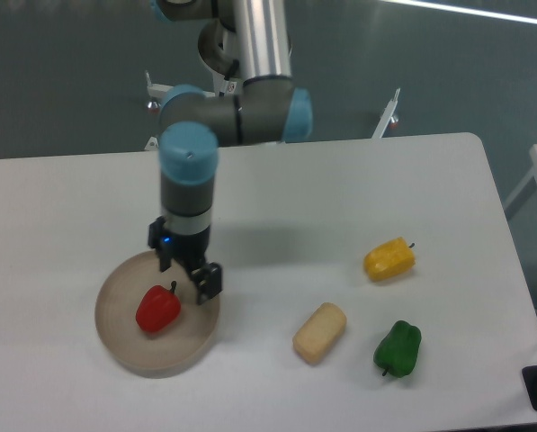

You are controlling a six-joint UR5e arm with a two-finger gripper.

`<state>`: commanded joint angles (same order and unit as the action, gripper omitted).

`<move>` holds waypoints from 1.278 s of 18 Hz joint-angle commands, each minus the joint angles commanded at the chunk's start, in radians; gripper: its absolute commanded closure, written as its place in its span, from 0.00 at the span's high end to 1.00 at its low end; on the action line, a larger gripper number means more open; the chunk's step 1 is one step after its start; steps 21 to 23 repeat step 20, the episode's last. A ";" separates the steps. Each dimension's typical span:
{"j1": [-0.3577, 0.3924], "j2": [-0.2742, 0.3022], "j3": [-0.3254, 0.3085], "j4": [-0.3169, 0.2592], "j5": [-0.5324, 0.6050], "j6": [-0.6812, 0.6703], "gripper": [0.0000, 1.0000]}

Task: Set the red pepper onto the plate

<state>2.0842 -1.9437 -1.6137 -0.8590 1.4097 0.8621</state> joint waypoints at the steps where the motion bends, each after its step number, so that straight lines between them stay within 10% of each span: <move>1: 0.023 0.006 0.002 0.002 -0.002 0.005 1.00; 12: 0.333 0.015 0.060 0.002 0.092 0.417 1.00; 23: 0.341 0.012 0.077 0.003 0.149 0.543 1.00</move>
